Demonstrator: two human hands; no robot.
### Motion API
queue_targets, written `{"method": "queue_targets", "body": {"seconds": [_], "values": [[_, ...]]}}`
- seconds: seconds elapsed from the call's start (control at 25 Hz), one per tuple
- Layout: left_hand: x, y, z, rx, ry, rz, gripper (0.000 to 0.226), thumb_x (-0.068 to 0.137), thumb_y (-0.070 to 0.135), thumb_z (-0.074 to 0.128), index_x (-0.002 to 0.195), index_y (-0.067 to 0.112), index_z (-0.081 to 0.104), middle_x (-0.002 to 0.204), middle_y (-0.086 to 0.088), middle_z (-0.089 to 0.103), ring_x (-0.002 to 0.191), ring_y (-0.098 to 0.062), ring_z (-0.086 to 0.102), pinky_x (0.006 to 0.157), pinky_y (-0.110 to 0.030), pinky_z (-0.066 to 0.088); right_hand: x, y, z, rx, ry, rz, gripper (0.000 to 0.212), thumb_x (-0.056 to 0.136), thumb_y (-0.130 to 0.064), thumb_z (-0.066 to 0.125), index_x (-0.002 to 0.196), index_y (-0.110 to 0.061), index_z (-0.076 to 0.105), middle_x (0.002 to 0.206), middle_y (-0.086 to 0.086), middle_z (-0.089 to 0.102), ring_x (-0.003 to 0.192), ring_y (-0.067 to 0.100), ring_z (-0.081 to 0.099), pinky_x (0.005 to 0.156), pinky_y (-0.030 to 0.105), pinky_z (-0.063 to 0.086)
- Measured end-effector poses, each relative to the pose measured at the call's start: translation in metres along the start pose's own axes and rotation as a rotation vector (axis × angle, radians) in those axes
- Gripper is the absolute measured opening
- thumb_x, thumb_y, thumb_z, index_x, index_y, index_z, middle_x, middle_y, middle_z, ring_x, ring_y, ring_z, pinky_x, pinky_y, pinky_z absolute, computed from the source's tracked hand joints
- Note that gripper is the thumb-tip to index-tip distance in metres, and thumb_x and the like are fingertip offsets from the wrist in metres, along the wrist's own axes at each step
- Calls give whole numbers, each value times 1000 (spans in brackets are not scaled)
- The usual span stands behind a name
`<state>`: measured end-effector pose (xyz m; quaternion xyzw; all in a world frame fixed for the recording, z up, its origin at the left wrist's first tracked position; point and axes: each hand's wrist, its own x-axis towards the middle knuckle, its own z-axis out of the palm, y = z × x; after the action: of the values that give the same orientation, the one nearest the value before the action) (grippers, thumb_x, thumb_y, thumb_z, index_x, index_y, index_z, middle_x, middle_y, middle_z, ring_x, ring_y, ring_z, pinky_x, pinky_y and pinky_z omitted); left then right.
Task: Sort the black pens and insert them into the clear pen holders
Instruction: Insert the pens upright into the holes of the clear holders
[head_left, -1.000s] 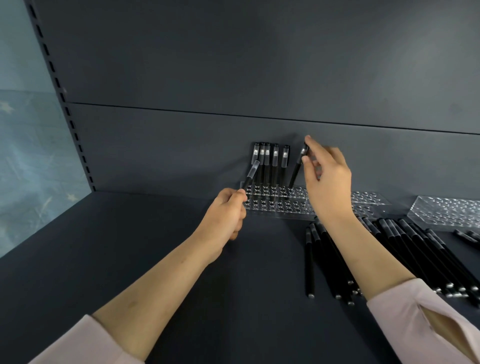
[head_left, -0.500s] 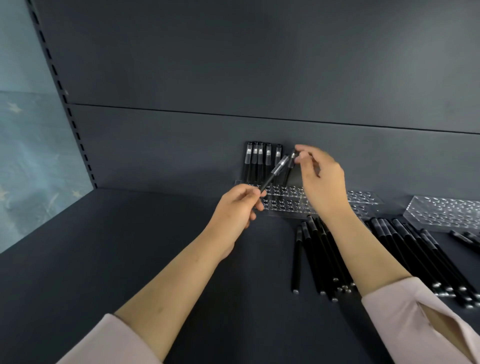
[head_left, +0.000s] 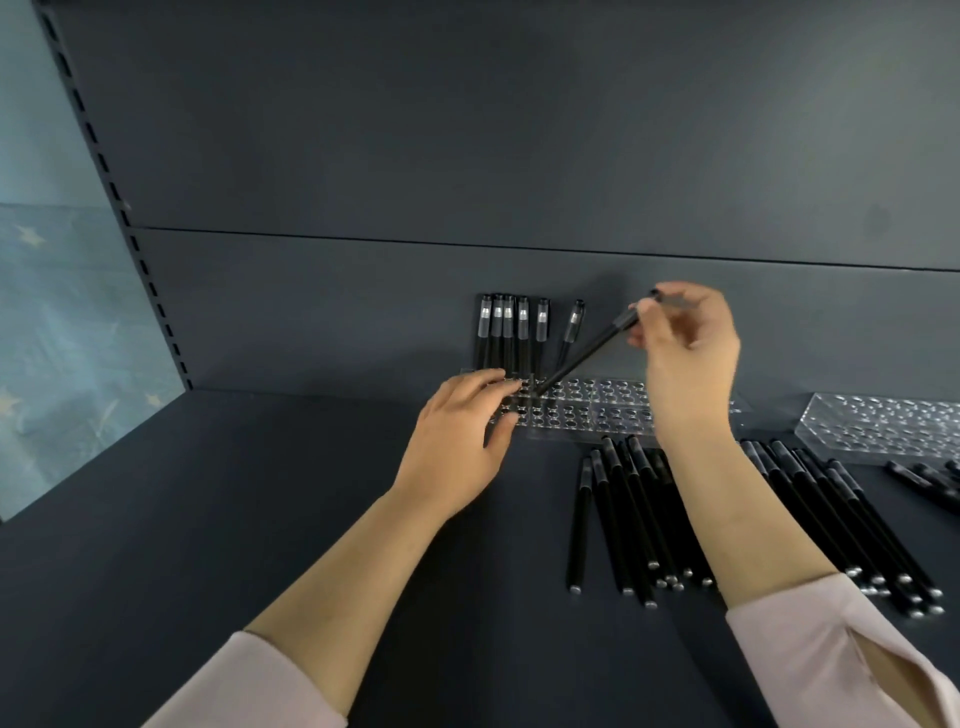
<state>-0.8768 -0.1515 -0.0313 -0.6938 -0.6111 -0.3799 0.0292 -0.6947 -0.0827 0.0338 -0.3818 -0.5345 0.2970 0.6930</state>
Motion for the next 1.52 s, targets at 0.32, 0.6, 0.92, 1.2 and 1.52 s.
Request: {"method": "queue_targets", "body": {"seconds": [0.32, 0.6, 0.92, 1.2, 1.52], "values": [[-1, -5, 13, 274, -180, 158, 60, 100, 40, 42, 154, 23, 21, 159, 4, 21, 147, -17, 12, 117, -28, -5, -2, 5, 1, -215, 64, -202, 13, 96, -16, 56, 107, -23, 55, 94, -6, 63, 86, 15, 64, 78, 22, 51], [1, -8, 13, 251, -157, 163, 58, 98, 36, 46, 152, 25, 28, 156, 4, 27, 146, -17, 18, 118, -31, -8, 1, 5, 10, -355, -32, -358, 13, 94, -14, 59, 107, -12, 64, 91, -5, 62, 77, 3, 57, 72, 8, 44], [1, -7, 12, 229, -146, 152, 58, 95, 35, 51, 150, 24, 33, 154, 3, 32, 144, -19, 23, 121, -38, 2, 7, 27, 24, -602, -262, -350, 32, 90, -8, 64, 122, -13, 65, 103, 4, 67, 83, 7, 60, 75, -3, 39], [1, -2, 8, 186, -172, 122, 58, 96, 35, 51, 149, 21, 34, 154, 1, 31, 145, -20, 21, 121, -36, 3, 4, 19, 11, -577, -309, -261, 44, 91, -16, 64, 133, -26, 56, 105, -3, 63, 76, 1, 60, 68, -2, 39], [-25, 81, 10, 55, -433, -238, 65, 93, 64, 37, 123, 9, 55, 125, -8, 52, 115, -27, 51, 94, -39, 47, 0, 7, -63, -680, -420, -60, 20, 90, -22, 63, 108, -31, 67, 89, -14, 67, 76, 16, 66, 81, 33, 53]]}}
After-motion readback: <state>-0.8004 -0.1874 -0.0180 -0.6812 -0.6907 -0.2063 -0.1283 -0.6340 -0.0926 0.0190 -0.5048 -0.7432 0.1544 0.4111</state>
